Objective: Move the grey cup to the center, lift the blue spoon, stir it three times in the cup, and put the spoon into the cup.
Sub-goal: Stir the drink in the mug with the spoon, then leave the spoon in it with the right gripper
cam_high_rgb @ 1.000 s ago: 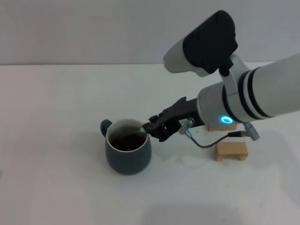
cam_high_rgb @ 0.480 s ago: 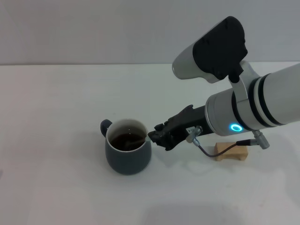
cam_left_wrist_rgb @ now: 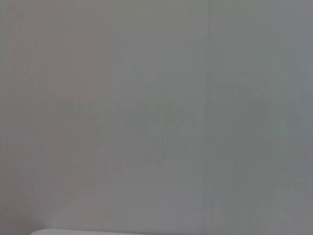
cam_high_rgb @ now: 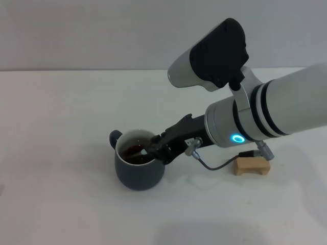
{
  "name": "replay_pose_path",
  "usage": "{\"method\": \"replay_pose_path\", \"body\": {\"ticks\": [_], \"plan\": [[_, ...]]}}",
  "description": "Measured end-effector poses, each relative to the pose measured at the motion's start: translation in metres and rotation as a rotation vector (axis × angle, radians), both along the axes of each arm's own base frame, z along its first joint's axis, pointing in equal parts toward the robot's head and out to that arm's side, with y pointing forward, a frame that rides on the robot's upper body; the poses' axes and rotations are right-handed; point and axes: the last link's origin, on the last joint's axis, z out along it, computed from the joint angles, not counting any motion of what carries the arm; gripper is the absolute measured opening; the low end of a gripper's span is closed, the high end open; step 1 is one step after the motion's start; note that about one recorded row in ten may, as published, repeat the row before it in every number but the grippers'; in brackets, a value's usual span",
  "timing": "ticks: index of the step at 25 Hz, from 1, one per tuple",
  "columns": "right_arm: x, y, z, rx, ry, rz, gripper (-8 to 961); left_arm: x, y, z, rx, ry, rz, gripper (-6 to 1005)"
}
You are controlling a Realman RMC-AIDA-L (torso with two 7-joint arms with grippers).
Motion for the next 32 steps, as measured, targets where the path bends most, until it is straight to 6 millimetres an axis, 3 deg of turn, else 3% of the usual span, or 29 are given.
{"method": "replay_pose_path", "body": {"ticks": [9,20,32], "plan": [[0.005,0.015,0.005,0.043,-0.003,0.000,163,0.000,0.000,0.000,0.002,0.000,-0.002,864],[0.014,0.000,0.009,0.000,-0.014,-0.037,162,0.000,0.001,0.001,0.000,0.001,-0.001,864],[0.002,-0.002,-0.013,-0.048,0.021,-0.013,149,0.000,0.001,0.000,-0.002,0.002,-0.004,864]]}}
